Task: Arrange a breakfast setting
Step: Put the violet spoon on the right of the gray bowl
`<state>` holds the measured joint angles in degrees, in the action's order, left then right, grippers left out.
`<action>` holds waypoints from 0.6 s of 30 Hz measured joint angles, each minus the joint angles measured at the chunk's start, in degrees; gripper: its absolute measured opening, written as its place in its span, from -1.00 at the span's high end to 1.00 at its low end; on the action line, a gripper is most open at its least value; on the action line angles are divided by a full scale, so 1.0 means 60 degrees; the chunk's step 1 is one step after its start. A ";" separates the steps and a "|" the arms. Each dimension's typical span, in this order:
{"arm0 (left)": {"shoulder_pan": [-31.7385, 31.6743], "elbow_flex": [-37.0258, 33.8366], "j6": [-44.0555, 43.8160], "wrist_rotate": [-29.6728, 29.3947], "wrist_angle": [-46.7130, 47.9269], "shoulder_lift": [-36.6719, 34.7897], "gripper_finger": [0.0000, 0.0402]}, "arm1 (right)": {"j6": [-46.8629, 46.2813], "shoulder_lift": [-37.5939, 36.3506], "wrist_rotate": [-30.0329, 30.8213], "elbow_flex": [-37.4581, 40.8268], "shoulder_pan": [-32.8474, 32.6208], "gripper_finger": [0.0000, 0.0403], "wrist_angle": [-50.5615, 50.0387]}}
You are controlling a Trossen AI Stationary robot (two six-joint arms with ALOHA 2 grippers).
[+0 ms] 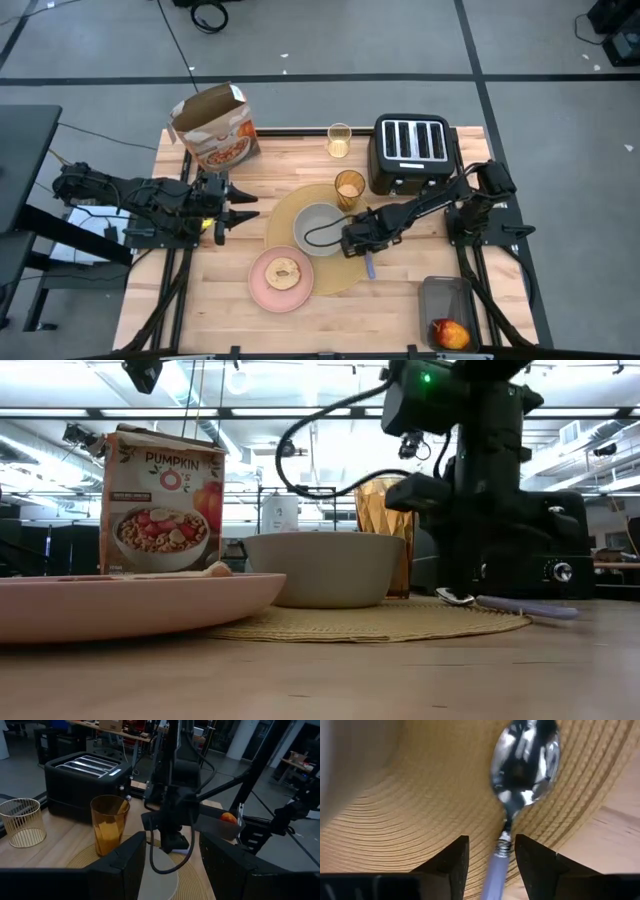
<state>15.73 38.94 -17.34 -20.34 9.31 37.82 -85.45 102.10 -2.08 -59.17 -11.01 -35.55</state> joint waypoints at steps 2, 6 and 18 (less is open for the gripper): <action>0.0000 0.0000 -0.0001 0.0000 -0.0004 0.0000 0.04 | -0.0034 0.0000 0.0009 0.0137 0.0035 0.20 0.0254; 0.0000 0.0000 0.0002 0.0000 -0.0047 0.0000 0.04 | -0.0397 -0.0022 0.0030 0.0319 0.0101 0.31 0.0475; 0.0000 0.0000 0.0002 0.0000 -0.0158 0.0000 0.04 | -0.1297 -0.0022 0.0120 0.0318 0.0362 0.78 0.0594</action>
<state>15.73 38.94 -17.32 -20.34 8.36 37.82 -93.23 101.97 -1.35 -57.26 -8.84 -31.99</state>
